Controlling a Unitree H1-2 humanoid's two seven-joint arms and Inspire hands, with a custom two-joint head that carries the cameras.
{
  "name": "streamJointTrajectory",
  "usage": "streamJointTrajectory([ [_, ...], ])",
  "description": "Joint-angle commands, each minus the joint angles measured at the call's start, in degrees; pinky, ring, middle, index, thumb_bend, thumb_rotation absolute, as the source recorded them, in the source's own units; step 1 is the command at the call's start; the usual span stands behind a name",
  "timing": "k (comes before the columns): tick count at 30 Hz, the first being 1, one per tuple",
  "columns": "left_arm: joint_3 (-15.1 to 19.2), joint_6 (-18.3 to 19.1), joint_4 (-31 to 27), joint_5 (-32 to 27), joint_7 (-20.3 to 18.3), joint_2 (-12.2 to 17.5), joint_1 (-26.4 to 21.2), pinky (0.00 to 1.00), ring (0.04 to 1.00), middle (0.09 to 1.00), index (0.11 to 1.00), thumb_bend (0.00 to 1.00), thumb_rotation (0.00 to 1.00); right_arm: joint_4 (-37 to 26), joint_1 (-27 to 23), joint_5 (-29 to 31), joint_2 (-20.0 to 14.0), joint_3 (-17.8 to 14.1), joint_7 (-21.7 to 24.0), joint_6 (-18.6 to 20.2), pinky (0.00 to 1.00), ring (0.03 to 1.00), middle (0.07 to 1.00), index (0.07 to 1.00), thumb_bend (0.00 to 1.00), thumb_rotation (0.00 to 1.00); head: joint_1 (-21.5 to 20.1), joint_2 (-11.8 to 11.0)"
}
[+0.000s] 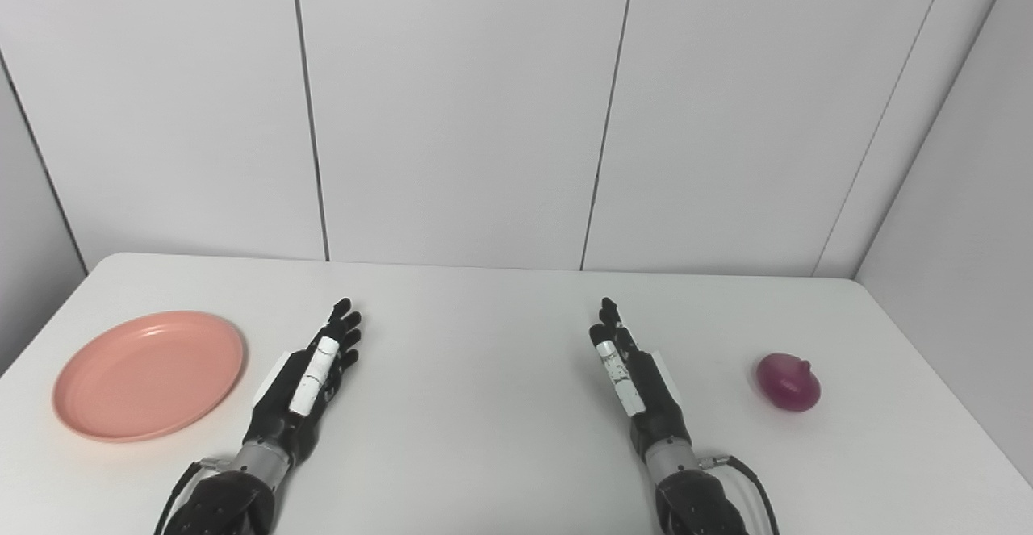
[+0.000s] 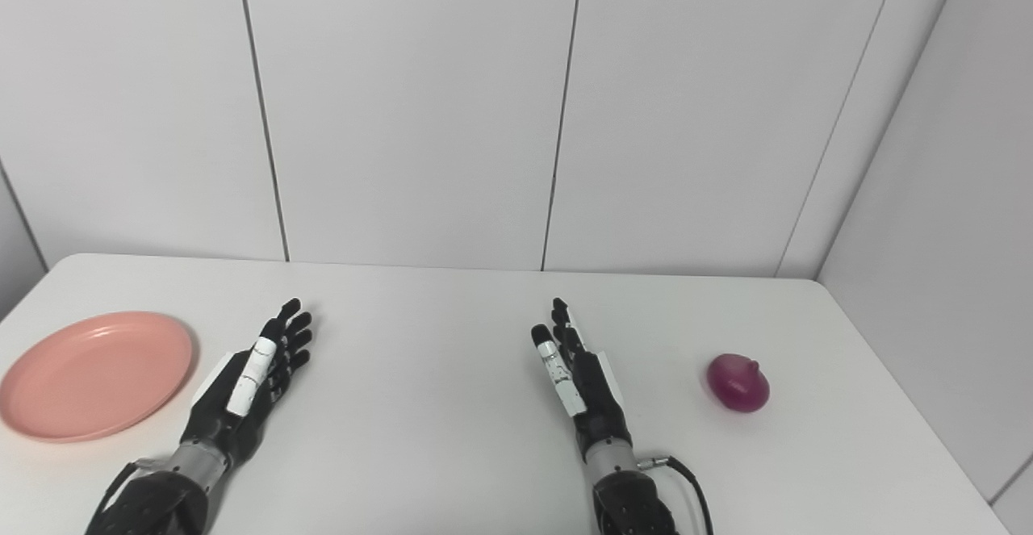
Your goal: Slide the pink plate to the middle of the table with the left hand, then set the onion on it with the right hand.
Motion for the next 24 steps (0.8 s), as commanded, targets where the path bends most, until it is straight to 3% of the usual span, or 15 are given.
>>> streamJointTrajectory([
  [1, 0.1, -2.2, -1.5, -0.9, -0.8, -0.2, -2.2, 1.0, 1.0, 1.0, 1.0, 0.79, 0.92, -0.7, -2.6, 0.3, 0.2, -0.4, -0.4, -3.6, 1.0, 0.995, 0.991, 1.0, 0.64, 0.94, 0.0, 0.0],
  [15, -0.2, -2.9, -0.6, 0.3, -0.4, 0.0, -2.5, 1.0, 1.0, 1.0, 1.0, 0.82, 0.81, -0.8, -2.5, 0.2, 0.0, -0.3, -0.3, -3.3, 1.0, 0.992, 0.988, 1.0, 0.65, 0.94, 0.0, -0.2],
  [24, -0.2, -3.2, -0.7, 0.2, -0.4, -0.1, -2.4, 1.0, 1.0, 1.0, 1.0, 0.8, 0.81, -0.8, -2.4, 0.3, 0.0, -0.4, -0.3, -3.6, 1.0, 0.995, 0.993, 1.0, 0.64, 0.93, 0.2, -0.1],
])
